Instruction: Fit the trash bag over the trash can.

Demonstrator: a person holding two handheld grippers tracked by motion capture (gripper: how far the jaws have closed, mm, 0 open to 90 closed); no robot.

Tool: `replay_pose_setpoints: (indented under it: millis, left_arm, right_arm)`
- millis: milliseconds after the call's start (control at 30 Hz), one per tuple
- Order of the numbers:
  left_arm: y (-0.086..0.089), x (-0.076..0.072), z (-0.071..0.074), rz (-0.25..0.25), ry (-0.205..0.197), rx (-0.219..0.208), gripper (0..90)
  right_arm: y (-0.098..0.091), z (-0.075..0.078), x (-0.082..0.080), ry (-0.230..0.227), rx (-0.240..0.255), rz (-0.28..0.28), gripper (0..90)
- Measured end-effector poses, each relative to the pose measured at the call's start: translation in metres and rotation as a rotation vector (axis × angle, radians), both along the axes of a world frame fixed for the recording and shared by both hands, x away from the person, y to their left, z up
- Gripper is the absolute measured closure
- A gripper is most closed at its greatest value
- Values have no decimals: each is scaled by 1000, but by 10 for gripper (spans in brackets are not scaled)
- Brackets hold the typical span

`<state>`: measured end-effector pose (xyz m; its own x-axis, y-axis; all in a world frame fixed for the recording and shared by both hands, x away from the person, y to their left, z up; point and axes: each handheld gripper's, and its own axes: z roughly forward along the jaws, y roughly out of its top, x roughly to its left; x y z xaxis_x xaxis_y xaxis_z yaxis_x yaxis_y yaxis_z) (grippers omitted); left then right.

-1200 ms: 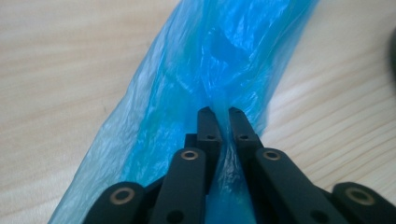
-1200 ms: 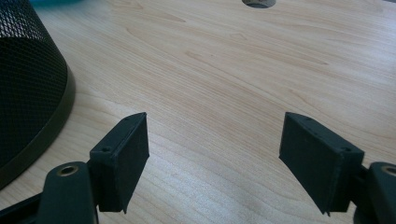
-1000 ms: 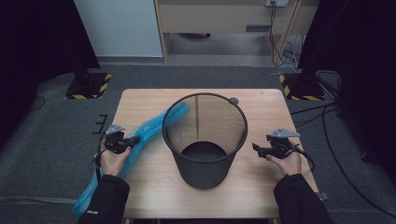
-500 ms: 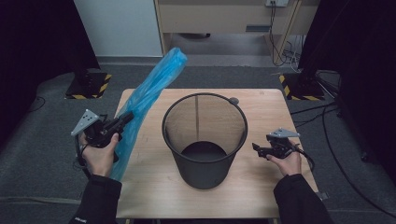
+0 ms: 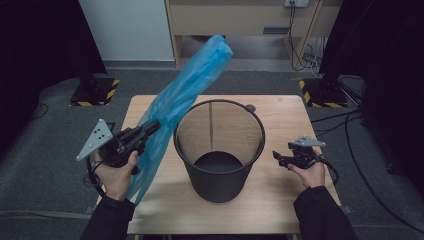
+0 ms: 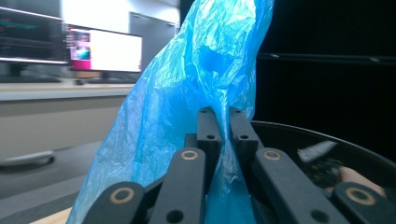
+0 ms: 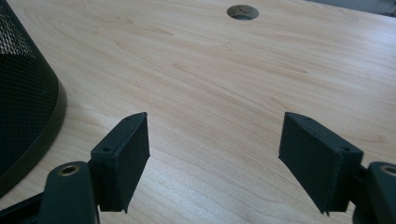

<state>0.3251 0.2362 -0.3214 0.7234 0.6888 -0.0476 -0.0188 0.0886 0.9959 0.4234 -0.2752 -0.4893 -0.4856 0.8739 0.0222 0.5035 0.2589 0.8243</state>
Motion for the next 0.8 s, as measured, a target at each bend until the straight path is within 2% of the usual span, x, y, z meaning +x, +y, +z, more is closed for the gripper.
replay_pose_setpoints:
  millis: [167, 233, 300, 333, 400, 433, 500, 533, 567, 633, 733, 800]
  left_arm:
    - [-15, 2, -8, -32, 28, 69, 812]
    - [-17, 5, -12, -44, 45, 83, 807]
    - [-18, 7, -14, -48, 52, 91, 794]
    - [-20, 8, -17, -65, 62, 96, 780]
    - [-21, 8, -18, -61, 58, 113, 772]
    - [-23, 9, -18, -64, 61, 121, 746]
    - [-24, 9, -18, -69, 62, 122, 711]
    - [-26, 10, -18, -69, 63, 129, 694]
    - [-26, 10, -18, -72, 67, 127, 679]
    - [-27, 10, -19, -70, 67, 121, 648]
    - [-28, 11, -19, -42, 60, 123, 533]
    - [-29, 11, -19, -25, 56, 107, 472]
  right_arm:
    - [-3, 4, -1, -23, 23, -19, 251]
    - [-4, 9, -2, -54, 49, -27, 255]
    - [-4, 12, -2, -64, 63, -32, 256]
    - [-5, 23, -4, -124, 111, -35, 263]
    - [-5, 27, -5, -130, 120, -36, 266]
    - [-4, 40, -8, -191, 184, -29, 283]
    - [-4, 46, -10, -208, 192, -26, 288]
    - [-2, 62, -14, -260, 252, -21, 310]
    - [-2, 69, -16, -285, 278, -21, 320]
    - [-2, 82, -18, -319, 316, -10, 333]
    - [2, 104, -23, -375, 378, 18, 349]
    - [7, 119, -27, -424, 396, 48, 353]
